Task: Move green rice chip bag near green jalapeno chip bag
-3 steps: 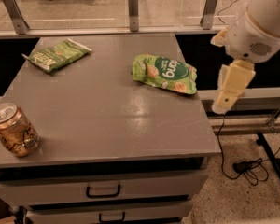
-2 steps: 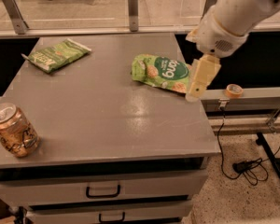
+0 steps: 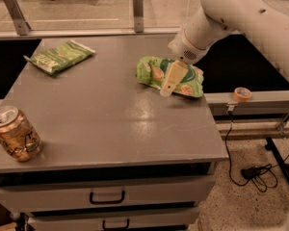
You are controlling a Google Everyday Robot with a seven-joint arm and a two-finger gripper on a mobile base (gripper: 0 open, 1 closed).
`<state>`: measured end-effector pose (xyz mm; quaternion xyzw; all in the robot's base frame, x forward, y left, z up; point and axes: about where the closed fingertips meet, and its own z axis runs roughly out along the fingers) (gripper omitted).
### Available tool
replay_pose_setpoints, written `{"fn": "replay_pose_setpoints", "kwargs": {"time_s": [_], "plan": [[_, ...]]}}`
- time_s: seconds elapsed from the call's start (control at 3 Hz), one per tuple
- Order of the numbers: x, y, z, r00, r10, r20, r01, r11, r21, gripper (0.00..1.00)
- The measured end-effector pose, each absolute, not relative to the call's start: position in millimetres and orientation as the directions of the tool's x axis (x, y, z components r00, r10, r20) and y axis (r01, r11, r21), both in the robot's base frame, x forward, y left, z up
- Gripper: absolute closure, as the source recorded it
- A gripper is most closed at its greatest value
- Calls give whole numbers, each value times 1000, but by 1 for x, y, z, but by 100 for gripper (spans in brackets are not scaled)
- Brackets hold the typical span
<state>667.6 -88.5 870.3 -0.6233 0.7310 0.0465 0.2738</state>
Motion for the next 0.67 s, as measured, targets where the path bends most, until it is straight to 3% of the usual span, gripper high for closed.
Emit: {"fn": "replay_pose_setpoints", "kwargs": {"time_s": [0.67], "plan": [[705, -77, 837, -191, -851, -490, -937, 307, -166, 47]]}}
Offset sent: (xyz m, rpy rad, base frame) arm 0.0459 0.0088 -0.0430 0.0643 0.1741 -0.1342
